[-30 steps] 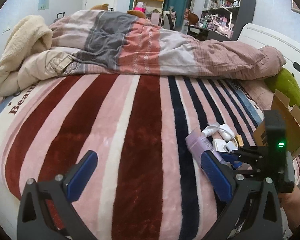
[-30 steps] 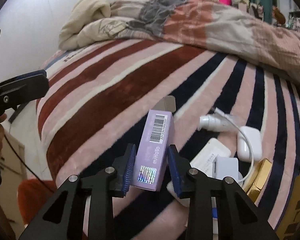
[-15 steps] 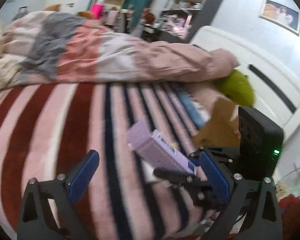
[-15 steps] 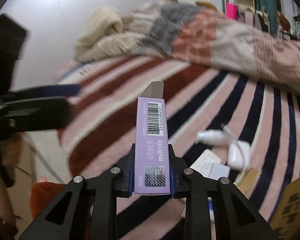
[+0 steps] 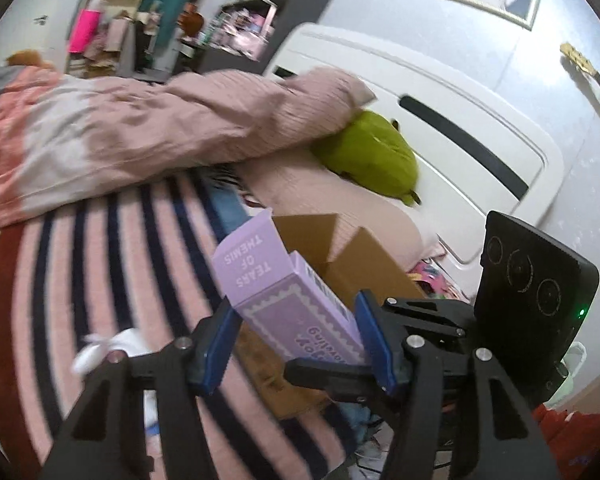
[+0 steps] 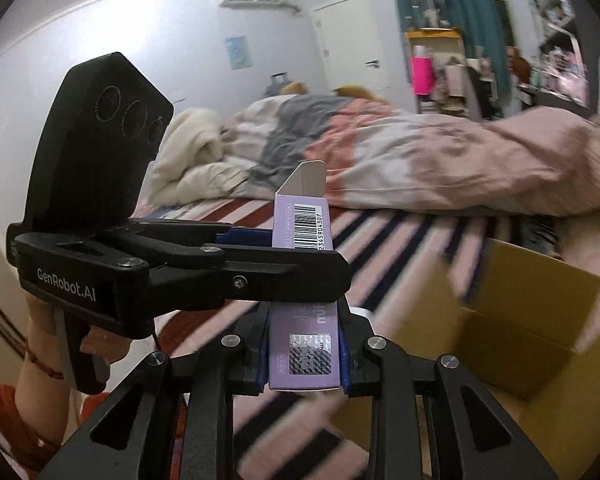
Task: Organize rigid objects
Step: 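Carry the lavender box into the cardboard box and open the right gripper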
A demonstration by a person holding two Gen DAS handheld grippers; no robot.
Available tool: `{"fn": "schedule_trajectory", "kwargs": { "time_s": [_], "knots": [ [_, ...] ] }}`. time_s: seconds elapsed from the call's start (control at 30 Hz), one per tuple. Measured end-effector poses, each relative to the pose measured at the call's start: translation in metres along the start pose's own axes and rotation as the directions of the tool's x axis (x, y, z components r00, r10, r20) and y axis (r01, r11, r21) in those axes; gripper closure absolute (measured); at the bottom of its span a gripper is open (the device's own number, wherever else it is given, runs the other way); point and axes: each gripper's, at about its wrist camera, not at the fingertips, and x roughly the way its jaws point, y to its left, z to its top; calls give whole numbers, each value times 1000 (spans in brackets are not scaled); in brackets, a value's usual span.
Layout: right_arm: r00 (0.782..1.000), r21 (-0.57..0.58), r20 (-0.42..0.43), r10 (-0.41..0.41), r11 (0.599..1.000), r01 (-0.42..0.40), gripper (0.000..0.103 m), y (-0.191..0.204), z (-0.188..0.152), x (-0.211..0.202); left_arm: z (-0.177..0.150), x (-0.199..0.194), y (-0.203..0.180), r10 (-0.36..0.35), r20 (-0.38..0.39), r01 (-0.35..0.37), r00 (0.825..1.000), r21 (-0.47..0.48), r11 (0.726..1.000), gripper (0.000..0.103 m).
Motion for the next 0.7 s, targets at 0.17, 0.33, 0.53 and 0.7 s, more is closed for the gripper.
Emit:
{"fn": "schedule_trajectory", "kwargs": {
  "time_s": [0.17,0.33,0.53,0.7],
  "knots": [
    [995,67,-58,-77,994,81,82,-47,-10,-23,11,58,-15,-26,-104,26,994,-3,1000,48],
    [976,75,-168,-136,986,150,81,-75,-22,-18,13,95,-22,16,-190,-17,982,-3,1000,46],
    [963,51,-194,-185,979,198,75,-76,-24,-19,10,94,-28,110,-187,-100,976,64,993,32],
    [970,47,-168,-178,981,188,71,-67,-19,-18,9,41,-15,182,-82,-180,980,36,983,26]
  ]
}}
